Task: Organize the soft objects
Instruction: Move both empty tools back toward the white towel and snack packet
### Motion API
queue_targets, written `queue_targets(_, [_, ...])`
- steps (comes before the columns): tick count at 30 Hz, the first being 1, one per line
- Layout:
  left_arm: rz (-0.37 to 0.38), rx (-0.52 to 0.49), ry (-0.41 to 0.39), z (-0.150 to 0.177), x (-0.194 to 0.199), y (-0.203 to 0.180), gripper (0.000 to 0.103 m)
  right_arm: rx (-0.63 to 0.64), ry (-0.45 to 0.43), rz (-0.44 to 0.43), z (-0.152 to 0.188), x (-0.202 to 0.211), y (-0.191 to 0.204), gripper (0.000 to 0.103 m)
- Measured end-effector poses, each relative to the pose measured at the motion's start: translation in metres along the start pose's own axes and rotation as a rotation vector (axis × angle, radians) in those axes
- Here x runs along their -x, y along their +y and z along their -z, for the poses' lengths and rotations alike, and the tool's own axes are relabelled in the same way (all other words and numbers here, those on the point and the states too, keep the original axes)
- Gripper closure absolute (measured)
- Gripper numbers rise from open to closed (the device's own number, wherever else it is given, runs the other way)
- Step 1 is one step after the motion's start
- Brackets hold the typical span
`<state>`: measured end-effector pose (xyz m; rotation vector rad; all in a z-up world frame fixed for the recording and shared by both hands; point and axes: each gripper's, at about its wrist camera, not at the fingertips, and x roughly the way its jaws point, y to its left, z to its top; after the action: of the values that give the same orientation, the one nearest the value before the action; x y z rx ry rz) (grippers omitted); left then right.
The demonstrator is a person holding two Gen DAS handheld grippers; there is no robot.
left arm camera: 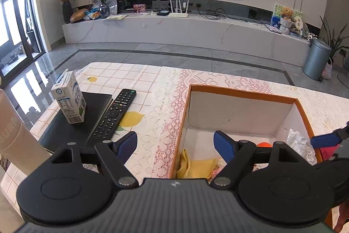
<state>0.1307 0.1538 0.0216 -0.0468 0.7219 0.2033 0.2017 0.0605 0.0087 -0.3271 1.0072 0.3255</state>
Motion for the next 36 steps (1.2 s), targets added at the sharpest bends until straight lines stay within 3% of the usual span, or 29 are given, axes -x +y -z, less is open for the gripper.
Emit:
queue_targets(4, [-0.037, -0.015, -0.040, -0.002, 0.007, -0.005, 0.009, -0.034, -0.069, -0.003, 0.002, 0.014, -0.009, 0.005])
queue_targets(13, [-0.034, -0.024, -0.082, -0.005, 0.024, -0.013, 0.009, -0.091, -0.202, 0.010, 0.006, 0.060, -0.033, 0.004])
queue_targets(20, [0.112, 0.018, -0.100, -0.008, 0.043, -0.028, 0.009, -0.104, -0.311, 0.062, 0.022, 0.100, -0.056, 0.004])
queue_targets(28, [0.219, -0.051, -0.143, 0.000, 0.077, -0.068, 0.009, -0.224, -0.407, 0.090, 0.051, 0.149, -0.109, 0.004])
queue_targets(31, [0.261, -0.110, -0.141, 0.004, 0.087, -0.086, 0.009, -0.188, -0.385, 0.144, 0.068, 0.161, -0.122, 0.004])
queue_targets(36, [0.298, -0.105, -0.113, 0.005, 0.099, -0.112, 0.009, -0.106, -0.401, 0.239, 0.105, 0.186, -0.148, 0.004])
